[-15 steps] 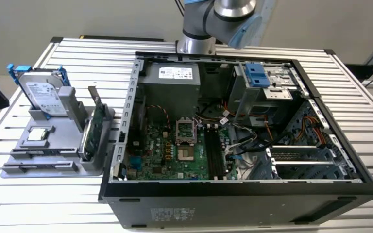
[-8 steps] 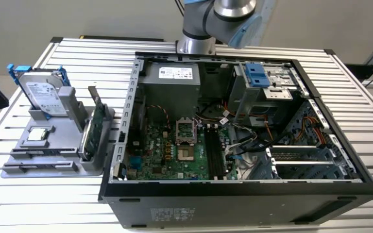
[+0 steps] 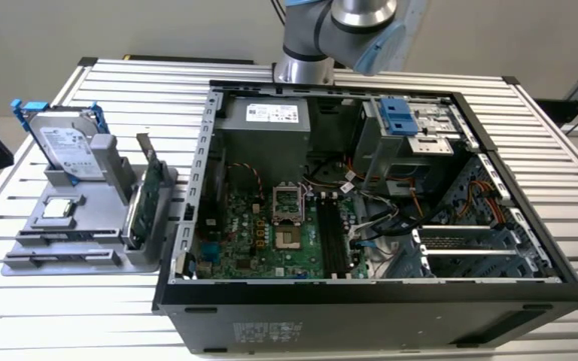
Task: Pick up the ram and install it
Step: 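Pick up the ram and move it above insertion slot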
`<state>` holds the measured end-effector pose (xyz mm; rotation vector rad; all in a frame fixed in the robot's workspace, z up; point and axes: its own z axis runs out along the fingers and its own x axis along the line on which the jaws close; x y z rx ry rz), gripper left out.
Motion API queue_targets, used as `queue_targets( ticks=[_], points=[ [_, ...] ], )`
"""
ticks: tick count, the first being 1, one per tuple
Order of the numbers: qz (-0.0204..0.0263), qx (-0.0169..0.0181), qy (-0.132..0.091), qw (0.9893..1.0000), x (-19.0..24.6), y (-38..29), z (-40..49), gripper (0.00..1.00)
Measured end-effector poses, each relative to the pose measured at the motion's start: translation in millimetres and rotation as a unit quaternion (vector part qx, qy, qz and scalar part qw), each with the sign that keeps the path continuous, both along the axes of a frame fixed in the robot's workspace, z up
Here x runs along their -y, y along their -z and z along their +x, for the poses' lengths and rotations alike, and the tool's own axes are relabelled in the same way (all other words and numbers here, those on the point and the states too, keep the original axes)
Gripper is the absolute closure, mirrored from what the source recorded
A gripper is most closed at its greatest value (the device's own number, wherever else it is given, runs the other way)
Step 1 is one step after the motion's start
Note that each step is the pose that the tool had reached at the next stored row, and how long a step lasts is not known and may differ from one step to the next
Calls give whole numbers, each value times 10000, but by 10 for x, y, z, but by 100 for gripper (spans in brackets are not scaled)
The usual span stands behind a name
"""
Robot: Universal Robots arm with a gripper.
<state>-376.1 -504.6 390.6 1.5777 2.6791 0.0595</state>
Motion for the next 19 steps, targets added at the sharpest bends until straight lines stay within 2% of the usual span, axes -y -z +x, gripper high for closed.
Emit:
queue_targets(
  ticks=[5, 10, 14, 19],
  points=[
    [0, 0, 85, 10000, 0, 0, 0, 100],
    [0, 0, 335, 9994, 0, -1, -1, 100],
    [0, 0, 562, 9984, 0, 0, -1, 100],
    [0, 0, 832, 9965, 0, 0, -1, 100]
  ],
)
